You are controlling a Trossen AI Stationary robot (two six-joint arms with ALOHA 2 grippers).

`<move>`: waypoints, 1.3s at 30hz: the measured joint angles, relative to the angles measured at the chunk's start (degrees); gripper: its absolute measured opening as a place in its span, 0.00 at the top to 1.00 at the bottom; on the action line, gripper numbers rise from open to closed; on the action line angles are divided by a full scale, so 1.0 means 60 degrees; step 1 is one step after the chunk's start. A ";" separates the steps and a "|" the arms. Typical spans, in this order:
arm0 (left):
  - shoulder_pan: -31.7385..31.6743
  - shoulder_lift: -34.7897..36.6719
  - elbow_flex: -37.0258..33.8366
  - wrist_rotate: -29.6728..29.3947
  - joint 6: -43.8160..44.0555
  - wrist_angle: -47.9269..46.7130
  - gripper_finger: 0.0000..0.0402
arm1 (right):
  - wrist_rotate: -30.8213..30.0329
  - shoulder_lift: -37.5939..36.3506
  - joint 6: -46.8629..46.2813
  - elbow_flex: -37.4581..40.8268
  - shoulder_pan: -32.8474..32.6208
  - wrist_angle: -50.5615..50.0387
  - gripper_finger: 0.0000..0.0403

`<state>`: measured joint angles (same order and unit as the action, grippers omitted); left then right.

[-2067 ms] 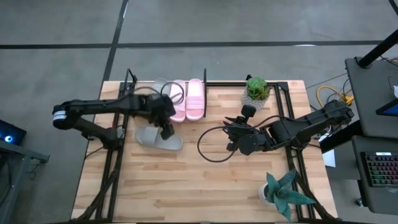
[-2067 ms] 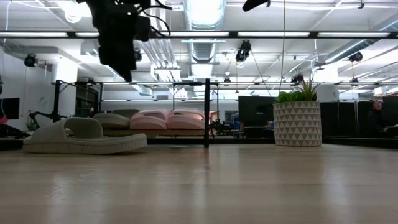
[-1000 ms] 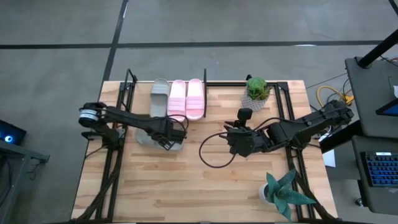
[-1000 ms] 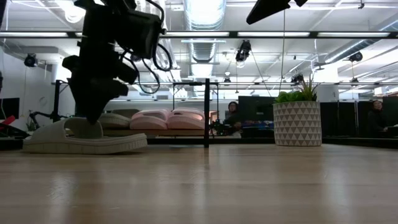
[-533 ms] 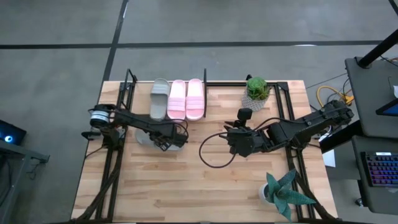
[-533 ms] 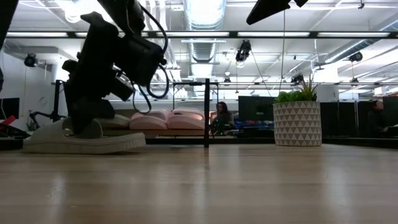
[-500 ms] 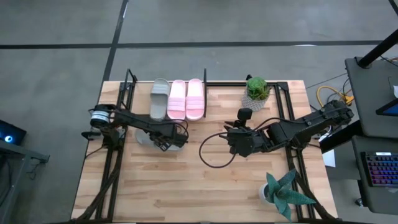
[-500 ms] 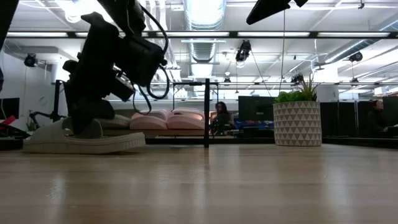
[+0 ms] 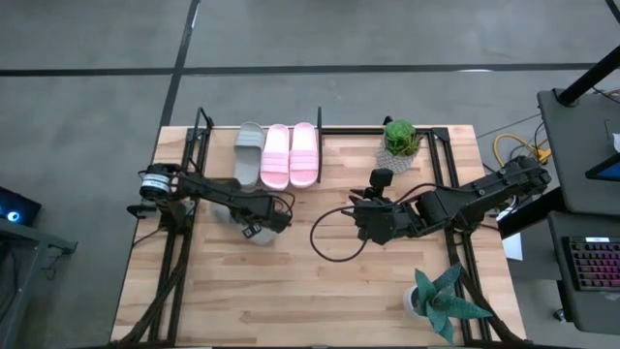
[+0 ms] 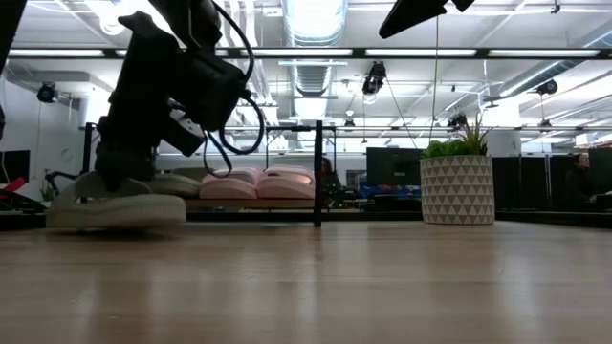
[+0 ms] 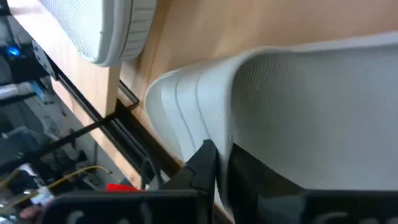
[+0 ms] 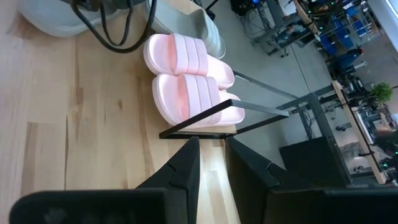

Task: Pick and place slides into the shelf
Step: Put the gray slipper on the shelf

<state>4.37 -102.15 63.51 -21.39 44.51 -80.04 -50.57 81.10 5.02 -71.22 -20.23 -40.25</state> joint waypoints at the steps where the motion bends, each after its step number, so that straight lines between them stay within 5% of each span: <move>1: 0.0022 0.0000 0.0000 -0.0009 -0.0154 -0.0067 0.98 | 0.0000 0.0000 0.0000 0.0000 0.0001 -0.0001 0.83; 8: 0.0531 0.0131 0.0433 0.0320 -0.1357 -0.1693 0.99 | -0.0004 0.0000 0.0033 0.0000 0.0003 -0.0004 0.83; 13: 0.1463 0.0693 0.0964 0.0440 -0.3784 -0.1503 1.00 | -0.0004 -0.0004 0.0031 0.0000 0.0000 -0.0007 0.83; 29: 0.2661 0.2341 0.2565 -0.3161 -0.4852 -0.1667 1.00 | -0.0004 -0.0004 -0.0004 -0.0003 0.0002 -0.0020 0.83; 39: 0.2318 0.3221 0.2568 -0.7006 -0.7354 -0.1667 1.00 | -0.0004 -0.0004 -0.0049 -0.0003 0.0004 -0.0015 0.83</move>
<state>18.28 -82.82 78.91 -63.42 0.38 -90.04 -50.59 81.08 4.72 -71.24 -20.21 -40.34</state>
